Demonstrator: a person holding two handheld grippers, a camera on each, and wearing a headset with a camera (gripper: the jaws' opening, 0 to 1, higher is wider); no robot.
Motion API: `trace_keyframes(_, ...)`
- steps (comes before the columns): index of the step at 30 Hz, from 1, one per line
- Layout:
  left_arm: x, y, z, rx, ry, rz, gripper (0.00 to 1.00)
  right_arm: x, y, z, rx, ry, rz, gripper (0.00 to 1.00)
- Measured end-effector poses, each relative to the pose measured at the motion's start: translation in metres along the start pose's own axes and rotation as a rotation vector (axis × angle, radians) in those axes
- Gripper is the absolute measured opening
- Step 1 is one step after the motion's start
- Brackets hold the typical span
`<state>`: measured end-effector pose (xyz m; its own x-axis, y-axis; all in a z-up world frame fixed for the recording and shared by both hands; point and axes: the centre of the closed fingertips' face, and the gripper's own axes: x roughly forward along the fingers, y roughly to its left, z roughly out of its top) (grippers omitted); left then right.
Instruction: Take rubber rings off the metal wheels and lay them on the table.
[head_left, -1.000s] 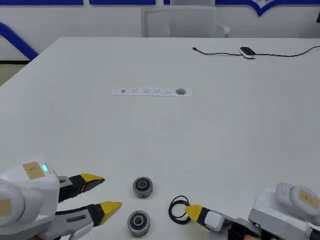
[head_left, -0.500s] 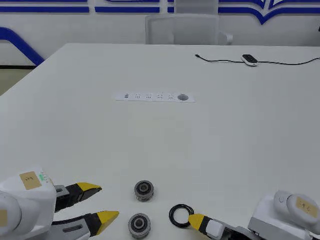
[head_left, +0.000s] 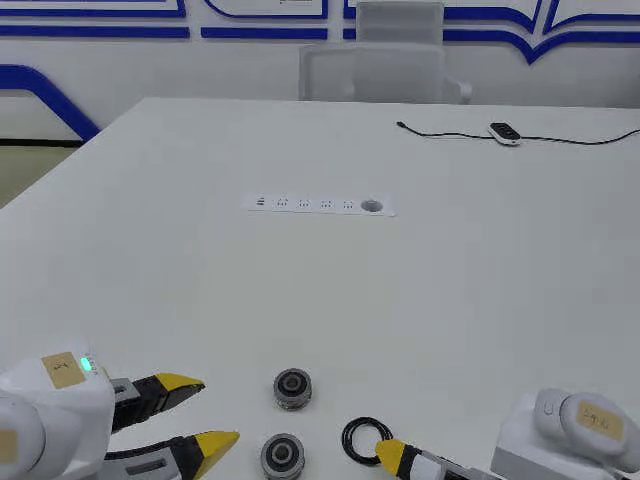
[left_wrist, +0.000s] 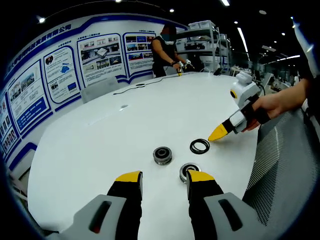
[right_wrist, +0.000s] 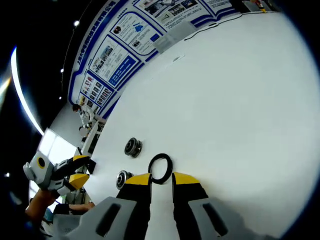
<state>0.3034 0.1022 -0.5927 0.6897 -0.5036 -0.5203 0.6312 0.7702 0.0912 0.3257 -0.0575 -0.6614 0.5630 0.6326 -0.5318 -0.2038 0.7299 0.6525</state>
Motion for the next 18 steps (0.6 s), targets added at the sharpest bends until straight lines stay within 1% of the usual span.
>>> trace_keyframes(6,-0.003,0.001,-0.002,-0.008,-0.004,0.010,0.37,-0.006,-0.002,0.008,-0.031,-0.034,-0.002,0.20)
trace_keyframes(9,-0.005,0.001,-0.004,-0.019,-0.009,0.018,0.37,-0.009,-0.002,0.013,-0.083,-0.053,0.008,0.21)
trace_keyframes(10,-0.007,0.001,-0.005,-0.024,-0.018,0.023,0.37,-0.011,-0.002,0.017,-0.116,-0.066,0.008,0.22)
trace_keyframes(12,-0.009,-0.001,-0.003,-0.034,-0.038,0.025,0.39,-0.015,-0.003,0.022,-0.154,-0.085,0.008,0.22)
trace_keyframes(14,-0.011,-0.002,-0.003,-0.038,-0.049,0.034,0.41,-0.018,-0.001,0.025,-0.172,-0.094,0.014,0.23)
trace_keyframes(18,-0.014,0.002,-0.007,-0.046,-0.052,0.068,0.44,-0.023,0.000,0.032,-0.302,-0.108,0.022,0.25)
